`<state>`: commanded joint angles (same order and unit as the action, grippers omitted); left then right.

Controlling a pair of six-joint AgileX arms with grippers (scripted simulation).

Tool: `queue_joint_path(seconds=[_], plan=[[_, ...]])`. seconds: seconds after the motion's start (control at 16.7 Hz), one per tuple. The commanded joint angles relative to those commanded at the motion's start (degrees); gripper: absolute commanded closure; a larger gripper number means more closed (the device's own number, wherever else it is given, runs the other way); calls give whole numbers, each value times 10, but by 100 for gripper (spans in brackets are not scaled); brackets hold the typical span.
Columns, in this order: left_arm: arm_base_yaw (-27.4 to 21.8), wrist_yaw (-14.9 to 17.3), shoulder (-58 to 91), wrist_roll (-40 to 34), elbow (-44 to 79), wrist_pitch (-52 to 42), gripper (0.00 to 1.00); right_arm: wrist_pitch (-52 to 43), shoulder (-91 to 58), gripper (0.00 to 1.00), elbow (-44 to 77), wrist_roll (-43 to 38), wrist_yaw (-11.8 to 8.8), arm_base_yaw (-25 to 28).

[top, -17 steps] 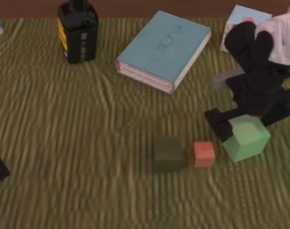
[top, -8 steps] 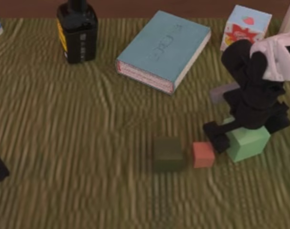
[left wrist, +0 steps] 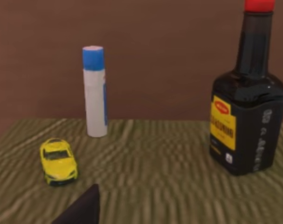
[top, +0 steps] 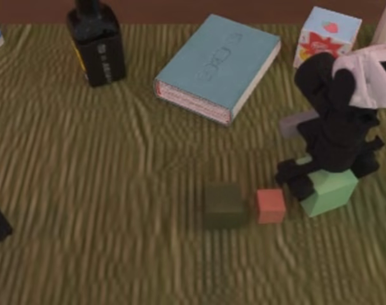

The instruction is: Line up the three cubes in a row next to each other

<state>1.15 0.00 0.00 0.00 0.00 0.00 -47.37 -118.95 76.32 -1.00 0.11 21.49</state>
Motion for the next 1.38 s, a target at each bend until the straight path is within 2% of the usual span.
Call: queue_joint_path(seconds=[0.24, 0.3, 0.9, 1.38], plan=[[0, 0, 0, 0, 0, 0, 0, 0, 0, 98, 0, 0, 0, 0], [0, 0, 0, 0, 0, 0, 0, 0, 0, 100, 0, 0, 0, 0], [0, 0, 0, 0, 0, 0, 0, -12, 8, 100, 9, 0, 0, 0], [0, 0, 0, 0, 0, 0, 0, -145, 59, 100, 89, 1, 0, 4]])
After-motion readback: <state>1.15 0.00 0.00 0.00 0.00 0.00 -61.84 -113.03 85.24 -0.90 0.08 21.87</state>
